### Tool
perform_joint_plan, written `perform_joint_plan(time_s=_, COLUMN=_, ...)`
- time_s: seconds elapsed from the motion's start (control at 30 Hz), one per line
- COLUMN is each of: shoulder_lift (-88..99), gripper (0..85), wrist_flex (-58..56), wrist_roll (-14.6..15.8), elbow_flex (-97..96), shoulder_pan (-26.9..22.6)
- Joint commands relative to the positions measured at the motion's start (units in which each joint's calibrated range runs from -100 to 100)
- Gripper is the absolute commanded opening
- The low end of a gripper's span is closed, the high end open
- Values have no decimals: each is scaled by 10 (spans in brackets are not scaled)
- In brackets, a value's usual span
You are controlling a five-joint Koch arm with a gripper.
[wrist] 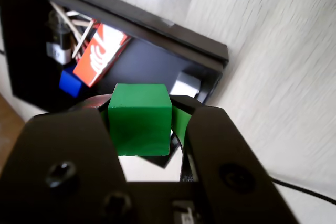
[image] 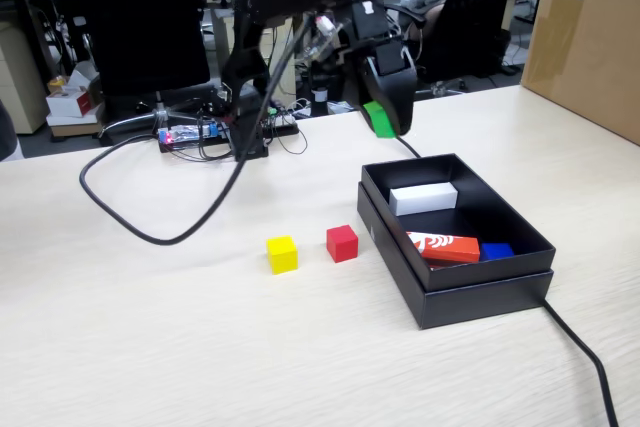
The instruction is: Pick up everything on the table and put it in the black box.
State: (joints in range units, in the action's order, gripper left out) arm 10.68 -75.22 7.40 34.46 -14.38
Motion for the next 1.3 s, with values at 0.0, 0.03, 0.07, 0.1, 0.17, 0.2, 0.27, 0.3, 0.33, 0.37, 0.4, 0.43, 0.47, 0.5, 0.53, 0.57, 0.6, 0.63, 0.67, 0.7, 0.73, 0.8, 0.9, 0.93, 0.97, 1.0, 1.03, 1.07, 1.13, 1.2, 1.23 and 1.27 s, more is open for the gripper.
perform_joint_plan(time_s=0.0, shoulder_lift=-39, gripper=69, wrist_flex=36, wrist_roll=0, elbow_flex=43, shoulder_pan=-2)
perform_joint_plan(time_s=0.03, shoulder_lift=-81, gripper=69, wrist_flex=55, wrist_roll=-1, elbow_flex=41, shoulder_pan=0)
perform_joint_plan(time_s=0.07, shoulder_lift=-96, gripper=70, wrist_flex=62, wrist_roll=-1, elbow_flex=35, shoulder_pan=0)
perform_joint_plan(time_s=0.1, shoulder_lift=-100, gripper=70, wrist_flex=67, wrist_roll=-1, elbow_flex=33, shoulder_pan=1)
perform_joint_plan(time_s=0.17, shoulder_lift=-112, gripper=70, wrist_flex=73, wrist_roll=-1, elbow_flex=32, shoulder_pan=1)
perform_joint_plan(time_s=0.2, shoulder_lift=-118, gripper=70, wrist_flex=77, wrist_roll=-1, elbow_flex=29, shoulder_pan=1)
perform_joint_plan(time_s=0.27, shoulder_lift=-126, gripper=70, wrist_flex=99, wrist_roll=-1, elbow_flex=12, shoulder_pan=0)
perform_joint_plan(time_s=0.3, shoulder_lift=-133, gripper=70, wrist_flex=104, wrist_roll=0, elbow_flex=5, shoulder_pan=0)
perform_joint_plan(time_s=0.33, shoulder_lift=-137, gripper=70, wrist_flex=108, wrist_roll=0, elbow_flex=1, shoulder_pan=0)
perform_joint_plan(time_s=0.37, shoulder_lift=-139, gripper=70, wrist_flex=112, wrist_roll=1, elbow_flex=-6, shoulder_pan=0)
perform_joint_plan(time_s=0.4, shoulder_lift=-144, gripper=70, wrist_flex=116, wrist_roll=2, elbow_flex=-10, shoulder_pan=0)
perform_joint_plan(time_s=0.43, shoulder_lift=-144, gripper=73, wrist_flex=118, wrist_roll=3, elbow_flex=-17, shoulder_pan=0)
perform_joint_plan(time_s=0.47, shoulder_lift=-145, gripper=77, wrist_flex=119, wrist_roll=3, elbow_flex=-22, shoulder_pan=0)
perform_joint_plan(time_s=0.5, shoulder_lift=-146, gripper=78, wrist_flex=119, wrist_roll=3, elbow_flex=-27, shoulder_pan=0)
perform_joint_plan(time_s=0.53, shoulder_lift=-146, gripper=81, wrist_flex=120, wrist_roll=4, elbow_flex=-33, shoulder_pan=0)
perform_joint_plan(time_s=0.57, shoulder_lift=-146, gripper=125, wrist_flex=121, wrist_roll=6, elbow_flex=-37, shoulder_pan=1)
perform_joint_plan(time_s=0.6, shoulder_lift=-146, gripper=166, wrist_flex=121, wrist_roll=6, elbow_flex=-44, shoulder_pan=1)
perform_joint_plan(time_s=0.63, shoulder_lift=-145, gripper=206, wrist_flex=121, wrist_roll=6, elbow_flex=-51, shoulder_pan=1)
perform_joint_plan(time_s=0.67, shoulder_lift=-144, gripper=241, wrist_flex=121, wrist_roll=7, elbow_flex=-56, shoulder_pan=1)
perform_joint_plan(time_s=0.7, shoulder_lift=-143, gripper=257, wrist_flex=121, wrist_roll=8, elbow_flex=-59, shoulder_pan=1)
perform_joint_plan(time_s=0.73, shoulder_lift=-141, gripper=257, wrist_flex=120, wrist_roll=7, elbow_flex=-60, shoulder_pan=1)
perform_joint_plan(time_s=0.8, shoulder_lift=-135, gripper=282, wrist_flex=120, wrist_roll=7, elbow_flex=-62, shoulder_pan=3)
perform_joint_plan(time_s=0.9, shoulder_lift=-118, gripper=339, wrist_flex=119, wrist_roll=6, elbow_flex=-62, shoulder_pan=4)
perform_joint_plan(time_s=0.93, shoulder_lift=-105, gripper=339, wrist_flex=118, wrist_roll=6, elbow_flex=-62, shoulder_pan=4)
perform_joint_plan(time_s=0.97, shoulder_lift=-90, gripper=339, wrist_flex=117, wrist_roll=6, elbow_flex=-60, shoulder_pan=5)
perform_joint_plan(time_s=1.0, shoulder_lift=-51, gripper=339, wrist_flex=113, wrist_roll=6, elbow_flex=-59, shoulder_pan=6)
perform_joint_plan(time_s=1.03, shoulder_lift=-27, gripper=339, wrist_flex=112, wrist_roll=6, elbow_flex=-58, shoulder_pan=7)
perform_joint_plan(time_s=1.07, shoulder_lift=-4, gripper=339, wrist_flex=109, wrist_roll=6, elbow_flex=-56, shoulder_pan=8)
perform_joint_plan(time_s=1.13, shoulder_lift=51, gripper=351, wrist_flex=103, wrist_roll=7, elbow_flex=-52, shoulder_pan=13)
perform_joint_plan(time_s=1.2, shoulder_lift=108, gripper=352, wrist_flex=99, wrist_roll=8, elbow_flex=-53, shoulder_pan=19)
perform_joint_plan(time_s=1.23, shoulder_lift=138, gripper=352, wrist_flex=98, wrist_roll=8, elbow_flex=-58, shoulder_pan=22)
perform_joint_plan(time_s=1.27, shoulder_lift=168, gripper=352, wrist_flex=97, wrist_roll=8, elbow_flex=-67, shoulder_pan=25)
